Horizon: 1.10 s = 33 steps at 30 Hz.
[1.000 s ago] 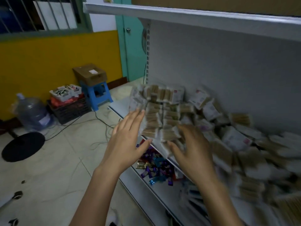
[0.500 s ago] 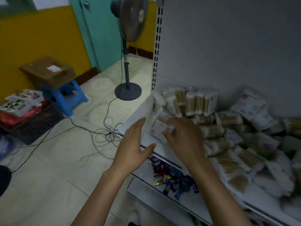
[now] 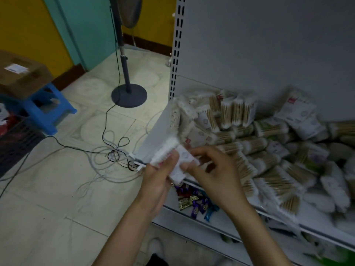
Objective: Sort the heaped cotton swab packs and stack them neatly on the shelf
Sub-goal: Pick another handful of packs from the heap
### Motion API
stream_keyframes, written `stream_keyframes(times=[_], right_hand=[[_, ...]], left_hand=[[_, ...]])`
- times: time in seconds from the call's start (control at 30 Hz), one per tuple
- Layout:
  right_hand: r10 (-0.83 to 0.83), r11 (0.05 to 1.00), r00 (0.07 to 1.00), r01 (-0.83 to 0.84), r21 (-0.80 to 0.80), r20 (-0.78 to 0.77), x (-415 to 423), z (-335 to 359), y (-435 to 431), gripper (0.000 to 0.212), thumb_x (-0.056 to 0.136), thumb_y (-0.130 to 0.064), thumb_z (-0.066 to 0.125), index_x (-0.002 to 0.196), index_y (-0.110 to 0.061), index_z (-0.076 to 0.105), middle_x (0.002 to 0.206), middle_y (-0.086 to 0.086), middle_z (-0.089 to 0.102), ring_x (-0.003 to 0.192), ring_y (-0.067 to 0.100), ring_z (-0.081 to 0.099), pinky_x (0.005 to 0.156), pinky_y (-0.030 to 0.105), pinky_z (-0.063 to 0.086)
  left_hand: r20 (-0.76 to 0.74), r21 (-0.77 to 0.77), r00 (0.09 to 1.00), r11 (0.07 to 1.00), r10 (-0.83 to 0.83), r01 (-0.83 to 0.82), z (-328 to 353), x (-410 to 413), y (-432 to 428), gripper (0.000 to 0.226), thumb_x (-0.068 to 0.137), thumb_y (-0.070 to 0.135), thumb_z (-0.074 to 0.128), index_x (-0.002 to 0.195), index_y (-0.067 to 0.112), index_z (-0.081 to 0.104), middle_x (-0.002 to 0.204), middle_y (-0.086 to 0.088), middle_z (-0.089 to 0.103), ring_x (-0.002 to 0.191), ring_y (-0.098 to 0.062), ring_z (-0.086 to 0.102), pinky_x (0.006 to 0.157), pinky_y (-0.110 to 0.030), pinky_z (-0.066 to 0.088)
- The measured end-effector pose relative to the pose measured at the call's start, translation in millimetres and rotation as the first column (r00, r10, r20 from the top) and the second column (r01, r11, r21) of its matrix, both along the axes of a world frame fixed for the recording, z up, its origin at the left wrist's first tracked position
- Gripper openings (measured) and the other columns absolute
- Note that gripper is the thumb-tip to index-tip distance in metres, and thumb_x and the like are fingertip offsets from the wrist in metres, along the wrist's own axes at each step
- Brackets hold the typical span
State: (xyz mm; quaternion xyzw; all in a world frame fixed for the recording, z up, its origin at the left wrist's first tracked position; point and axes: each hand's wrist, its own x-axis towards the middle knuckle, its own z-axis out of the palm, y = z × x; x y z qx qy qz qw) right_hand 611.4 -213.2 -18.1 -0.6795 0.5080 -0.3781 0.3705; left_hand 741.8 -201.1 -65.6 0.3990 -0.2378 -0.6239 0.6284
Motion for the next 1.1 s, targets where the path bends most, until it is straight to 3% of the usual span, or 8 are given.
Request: stream_keyframes(times=[0.17,0.3,0.37,0.6,0.8,0.9,1.0,1.1], right_hand=[[-0.195,0.951,0.963,0.139,-0.275,-0.187,-10.0,3.5,-36.0,0.014,0.093,-0.028,0.059,0.097,-0.020,0.069,0.082,-0.009,0.065,0.075,0.009,0.059,0.061,0.021,0.042],[-0.364,0.901,0.671,0.076,-0.428,-0.647,-22.8,-13.2,-62.8,0.022,0.086,-0.028,0.067,0.102,-0.012,0.070,0.096,0.013,0.057,0.086,0.030,0.055,0.067,0.028,0.033],[-0.370,0.889,0.642,0.034,-0.457,-0.671,-21.1,-20.4,-56.6,0.012,0.077,-0.019,0.076,0.085,-0.012,0.072,0.087,0.011,0.055,0.079,0.030,0.054,0.065,0.029,0.033],[-0.199,0.966,0.960,0.158,-0.204,-0.199,-7.8,-4.9,-13.9,0.018,0.087,-0.019,0.067,0.071,-0.016,0.059,0.069,-0.008,0.061,0.070,0.005,0.058,0.060,0.020,0.045],[0.145,0.989,0.988,-0.145,0.016,-0.046,26.4,12.1,-1.2,0.020,0.090,-0.011,0.063,0.072,-0.020,0.063,0.071,-0.014,0.064,0.068,0.003,0.060,0.062,0.014,0.043],[0.232,0.971,0.961,-0.220,0.092,-0.151,22.3,19.3,-19.3,0.021,0.093,-0.024,0.059,0.075,-0.020,0.068,0.074,-0.019,0.066,0.072,-0.001,0.062,0.065,0.016,0.046],[0.050,0.974,0.941,-0.120,-0.192,-0.335,26.2,30.0,-56.0,0.029,0.089,-0.043,0.052,0.090,-0.020,0.070,0.088,-0.010,0.068,0.084,0.004,0.059,0.071,0.020,0.040],[0.043,0.857,0.663,-0.408,-0.313,-0.747,42.1,32.6,-103.3,0.056,0.084,-0.044,0.064,0.135,-0.027,0.050,0.146,0.006,0.041,0.133,0.024,0.035,0.103,0.031,0.023]], left_hand=[[-0.133,0.065,0.980,0.988,0.147,-0.140,-0.7,10.4,-7.0,0.048,0.068,0.021,0.064,0.115,0.011,0.060,0.105,-0.007,0.072,0.089,-0.017,0.071,0.067,-0.027,0.058],[-0.112,0.083,0.990,0.993,0.091,-0.082,-1.9,30.4,-4.2,0.095,0.032,0.047,0.096,0.112,0.008,0.063,0.120,-0.014,0.064,0.091,-0.019,0.071,0.067,-0.029,0.059],[-0.131,-0.018,0.991,0.999,0.038,-0.041,-0.5,33.0,-0.9,0.081,0.034,0.046,0.096,0.105,0.014,0.073,0.114,-0.012,0.069,0.102,-0.025,0.068,0.080,-0.041,0.058],[-0.224,0.012,0.973,0.998,-0.058,0.062,3.3,32.4,9.1,0.102,0.036,0.042,0.095,0.124,0.005,0.059,0.117,-0.017,0.066,0.100,-0.025,0.066,0.072,-0.033,0.057],[-0.188,0.053,0.982,0.998,-0.015,0.025,4.1,35.5,-2.0,0.087,0.049,0.029,0.089,0.128,0.018,0.055,0.111,-0.013,0.069,0.092,-0.023,0.069,0.065,-0.035,0.058],[-0.116,0.008,0.980,0.986,-0.163,0.165,4.1,48.3,-1.9,0.080,0.028,0.044,0.097,0.096,0.009,0.073,0.090,-0.017,0.073,0.075,-0.025,0.072,0.058,-0.034,0.057],[-0.168,0.014,0.986,1.000,-0.019,0.022,-0.6,56.1,-4.6,0.088,0.022,0.043,0.097,0.099,0.008,0.070,0.087,-0.015,0.074,0.074,-0.024,0.072,0.056,-0.030,0.057],[-0.191,0.106,0.980,0.993,0.064,-0.044,-2.8,61.9,-8.9,0.089,0.017,0.037,0.098,0.092,0.001,0.069,0.072,-0.013,0.072,0.060,-0.016,0.071,0.048,-0.023,0.054]])
